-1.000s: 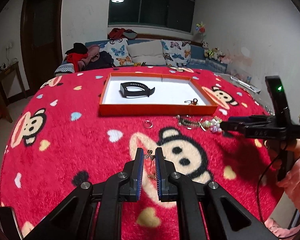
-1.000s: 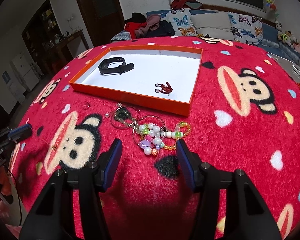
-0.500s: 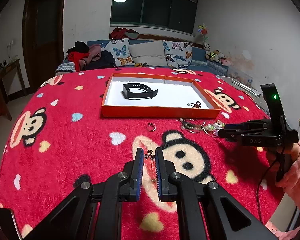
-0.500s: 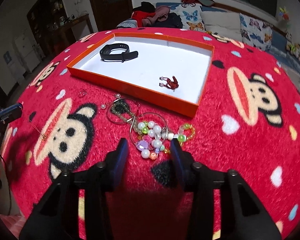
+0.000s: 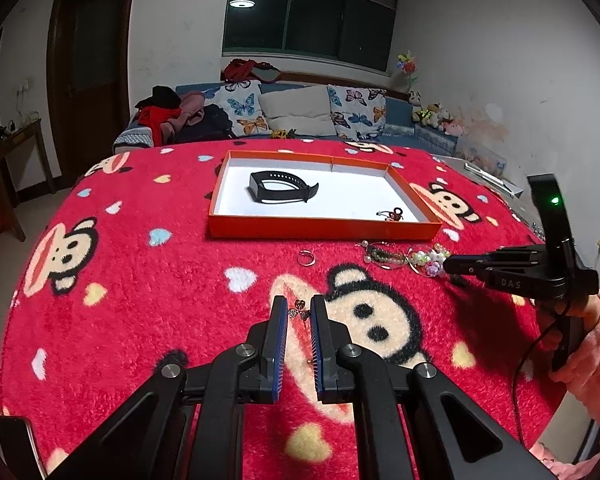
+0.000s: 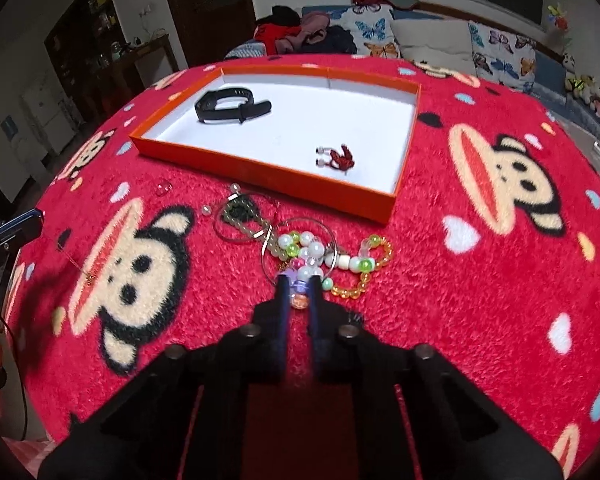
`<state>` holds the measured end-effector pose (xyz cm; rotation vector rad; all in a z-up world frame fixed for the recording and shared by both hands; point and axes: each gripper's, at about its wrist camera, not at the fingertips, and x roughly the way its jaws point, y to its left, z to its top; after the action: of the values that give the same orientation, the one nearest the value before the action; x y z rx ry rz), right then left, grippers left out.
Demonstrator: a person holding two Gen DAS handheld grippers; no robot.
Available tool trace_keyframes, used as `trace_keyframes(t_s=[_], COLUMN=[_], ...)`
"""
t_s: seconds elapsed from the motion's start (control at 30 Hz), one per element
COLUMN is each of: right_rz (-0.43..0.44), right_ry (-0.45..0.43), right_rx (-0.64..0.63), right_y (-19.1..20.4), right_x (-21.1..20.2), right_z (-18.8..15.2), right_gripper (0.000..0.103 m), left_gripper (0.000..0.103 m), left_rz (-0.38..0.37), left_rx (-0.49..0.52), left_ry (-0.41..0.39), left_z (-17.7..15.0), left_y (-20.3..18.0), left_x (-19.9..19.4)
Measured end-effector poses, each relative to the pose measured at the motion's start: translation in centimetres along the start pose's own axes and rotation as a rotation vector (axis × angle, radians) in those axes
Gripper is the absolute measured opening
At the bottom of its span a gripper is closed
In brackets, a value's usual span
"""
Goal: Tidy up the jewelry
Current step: 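Hold the brooch in the left tool while the right tool grasps the beaded bracelet, then carry the brooch into the box with the left tool while the right tool places the bracelet there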
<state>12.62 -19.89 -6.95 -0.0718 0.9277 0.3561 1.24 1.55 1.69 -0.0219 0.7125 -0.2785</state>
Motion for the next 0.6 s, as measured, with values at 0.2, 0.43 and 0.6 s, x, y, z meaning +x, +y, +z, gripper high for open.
trace_keyframes(t_s=[0.2, 0.43, 0.6], right_rz=[0.007, 0.054, 0.074], right_ry=[-0.074, -0.159, -0.222], right_rx=[-0.022, -0.025, -0.037], right_y=[0.6, 0.8, 0.7], right_x=[-2.6, -6.1, -8.4], right_z=[1.2, 3.3, 5.4], right_gripper=[0.008, 0.008, 0.008], left_gripper=[0.012, 0.011, 0.012], left_rz=[0.002, -0.006, -0.022], left_rx=[0.005, 0.053, 0.091], left_ry=[-0.033, -0.087, -0.142], left_z=[0.6, 2.8, 5.6], left_y=[0.1, -0.5, -1.2], left_x=[-1.2, -2.8, -3.6])
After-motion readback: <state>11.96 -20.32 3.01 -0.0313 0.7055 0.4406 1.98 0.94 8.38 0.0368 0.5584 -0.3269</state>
